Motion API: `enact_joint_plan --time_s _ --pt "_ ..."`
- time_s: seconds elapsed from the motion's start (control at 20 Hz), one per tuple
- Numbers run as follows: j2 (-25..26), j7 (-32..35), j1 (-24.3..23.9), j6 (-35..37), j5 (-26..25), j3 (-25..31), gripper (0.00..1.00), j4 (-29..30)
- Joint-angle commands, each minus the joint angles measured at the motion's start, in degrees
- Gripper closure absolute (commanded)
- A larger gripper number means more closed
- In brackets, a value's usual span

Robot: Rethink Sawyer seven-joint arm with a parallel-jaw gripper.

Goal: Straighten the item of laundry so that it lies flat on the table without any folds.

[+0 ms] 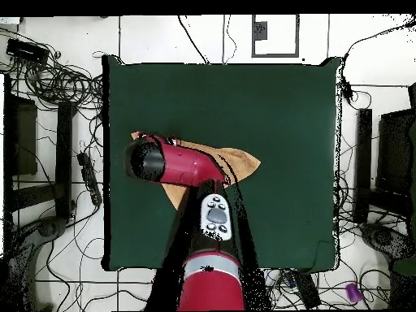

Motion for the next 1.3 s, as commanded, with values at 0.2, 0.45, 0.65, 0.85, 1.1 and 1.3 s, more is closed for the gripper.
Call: enact_joint_plan --time_s 0.2,0.45,0.65,0.85,1.1,1.3 --pt "-6.7 1.2 -6.3 4.9 -6.5 6.8 0.00 10.6" --pt "-7.1 1.9 -7.6 5.7 -8.5 8.3 0.00 11.7" --pt "-7.2 3.1 -7.2 5.6 -8.8 8.2 0.00 12.2" --pt "-7.1 5.1 -6.5 4.8 -8.7 8.1 0.00 12.7" --pt "-6.8 7.2 -5.3 3.5 -7.9 7.4 0.00 13.2" --pt "-6.5 8.2 -4.9 2.3 -7.3 7.6 0.00 13.9"
